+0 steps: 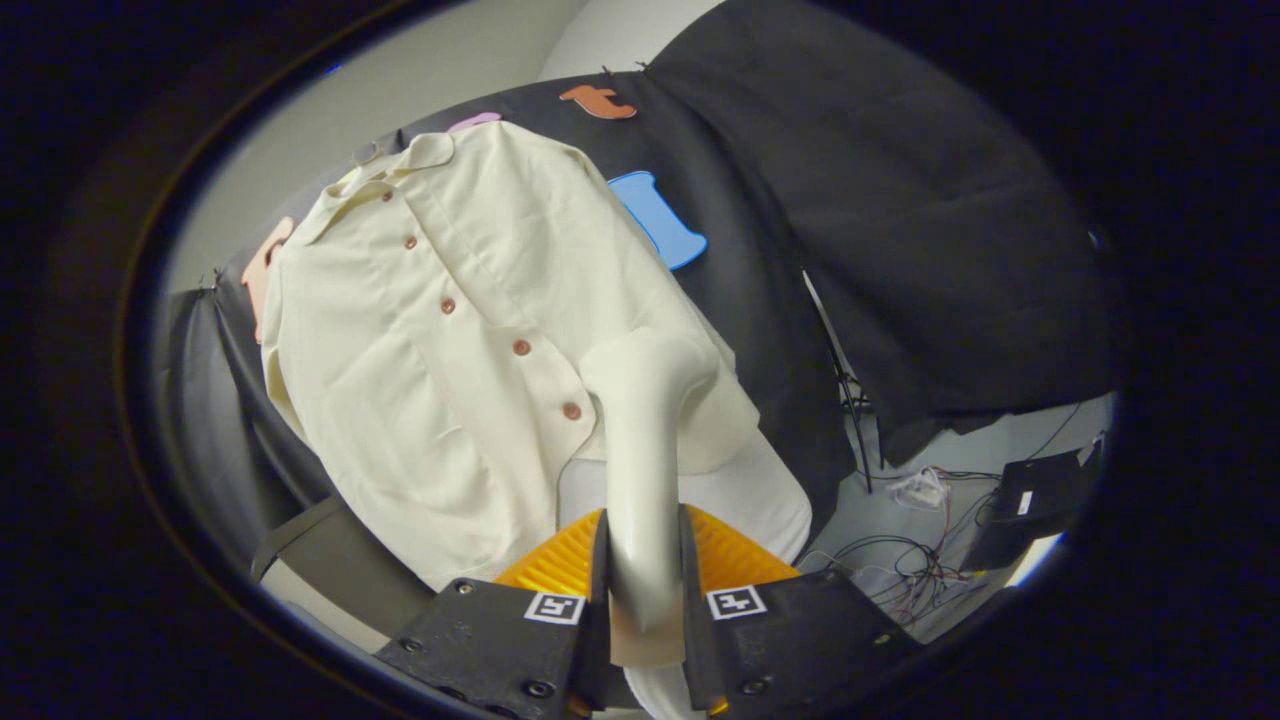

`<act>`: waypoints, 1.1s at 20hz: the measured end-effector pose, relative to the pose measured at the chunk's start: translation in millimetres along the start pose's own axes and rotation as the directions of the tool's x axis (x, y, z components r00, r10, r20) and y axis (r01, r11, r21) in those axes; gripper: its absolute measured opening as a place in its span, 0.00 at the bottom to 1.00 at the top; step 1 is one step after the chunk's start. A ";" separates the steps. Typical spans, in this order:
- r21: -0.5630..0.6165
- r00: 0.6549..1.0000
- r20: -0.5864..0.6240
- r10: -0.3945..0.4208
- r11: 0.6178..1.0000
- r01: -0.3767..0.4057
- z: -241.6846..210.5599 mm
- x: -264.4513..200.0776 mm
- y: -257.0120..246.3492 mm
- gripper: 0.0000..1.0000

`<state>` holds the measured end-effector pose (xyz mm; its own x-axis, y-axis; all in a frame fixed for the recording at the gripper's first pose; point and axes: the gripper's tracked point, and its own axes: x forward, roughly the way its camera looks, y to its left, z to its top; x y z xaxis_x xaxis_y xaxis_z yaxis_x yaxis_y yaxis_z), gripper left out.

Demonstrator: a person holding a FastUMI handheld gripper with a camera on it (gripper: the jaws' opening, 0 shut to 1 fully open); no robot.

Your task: Iron the clothes twice with a garment steamer, once on the left side and once on the right side.

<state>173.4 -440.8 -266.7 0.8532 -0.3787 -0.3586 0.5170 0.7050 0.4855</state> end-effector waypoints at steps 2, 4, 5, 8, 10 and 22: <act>0.034 1.000 0.000 0.012 0.999 -0.012 -3.9 -5.7 -0.1 0.30; 0.089 1.000 0.005 0.022 0.996 -0.022 -5.8 -9.8 0.1 0.30; 0.113 1.000 0.009 0.023 0.993 -0.024 -6.5 -10.4 0.9 0.30; 0.161 1.000 0.023 0.019 0.987 -0.022 -6.1 -14.8 0.2 0.30; 0.179 0.999 0.042 0.016 0.984 -0.023 -1.3 -20.7 -2.7 0.30; 0.130 0.971 0.089 0.223 0.964 -0.233 9.2 -108.9 87.6 0.30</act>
<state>126.3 -343.3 -177.8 0.9496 -0.2638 -0.1693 0.3084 0.6900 0.6548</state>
